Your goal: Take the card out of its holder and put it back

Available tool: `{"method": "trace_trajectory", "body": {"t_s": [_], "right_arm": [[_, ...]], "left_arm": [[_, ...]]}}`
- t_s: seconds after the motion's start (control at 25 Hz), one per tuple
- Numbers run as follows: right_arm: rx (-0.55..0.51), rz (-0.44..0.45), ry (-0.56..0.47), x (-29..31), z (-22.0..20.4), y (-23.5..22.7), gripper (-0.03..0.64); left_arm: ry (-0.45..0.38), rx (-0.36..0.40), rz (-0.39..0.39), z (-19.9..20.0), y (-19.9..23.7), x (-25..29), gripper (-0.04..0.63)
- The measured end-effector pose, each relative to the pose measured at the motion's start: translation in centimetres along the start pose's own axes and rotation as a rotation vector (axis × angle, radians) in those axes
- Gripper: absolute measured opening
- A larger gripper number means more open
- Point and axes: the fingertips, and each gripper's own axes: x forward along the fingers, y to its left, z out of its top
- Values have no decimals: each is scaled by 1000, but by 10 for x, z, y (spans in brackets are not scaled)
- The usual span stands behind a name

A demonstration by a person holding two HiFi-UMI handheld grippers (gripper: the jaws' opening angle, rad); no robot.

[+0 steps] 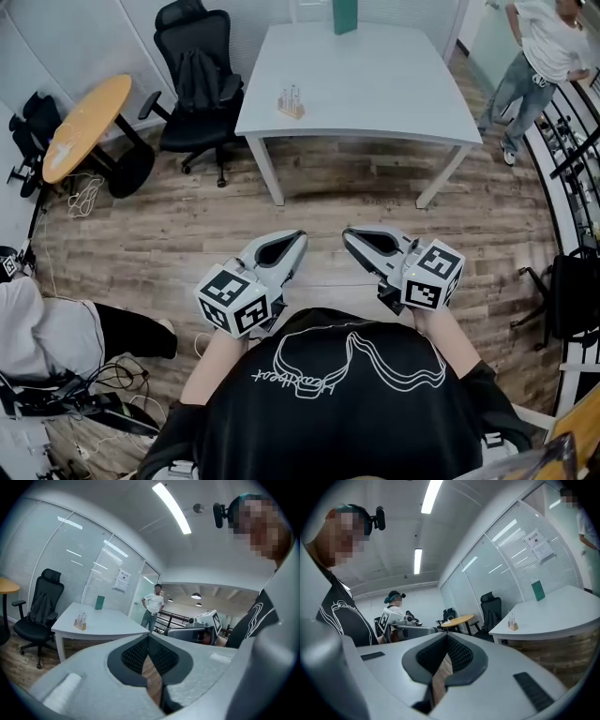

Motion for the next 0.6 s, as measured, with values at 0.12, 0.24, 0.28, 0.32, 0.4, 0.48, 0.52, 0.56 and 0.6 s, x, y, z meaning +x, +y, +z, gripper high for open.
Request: {"method": "trace_trajectory", "body": {"t_s": [0.12,0.24,0.28,0.32,0.4,0.48,0.52,0.56,0.6], "right_arm": [[30,10,-14,0,2,2,9],[119,23,-64,-1,4,-2,9],[133,28,-73,-1,3,-2,9],[136,28,-77,0,2,-3,9],[131,22,-77,1,0,-5,9],[141,25,-79,6,-1,-9,9],[150,27,-82,10,-1,-12,9],[159,26,-87,14,-1,-17,9],[166,22,-90,18,-1,-22,9]], "left_arm": [[2,8,-1,1,-4,-1,12],[-1,19,7,4,-5,-3,12],[-3,19,11,4,-4,-4,12],[-4,17,16,3,-3,-6,12],[-5,8,27,0,1,-8,12],[-7,-6,36,-2,9,-9,12],[-9,-13,38,-2,15,-9,12],[-10,-20,38,-2,20,-8,12],[-11,-26,37,-2,27,-6,12]]}}
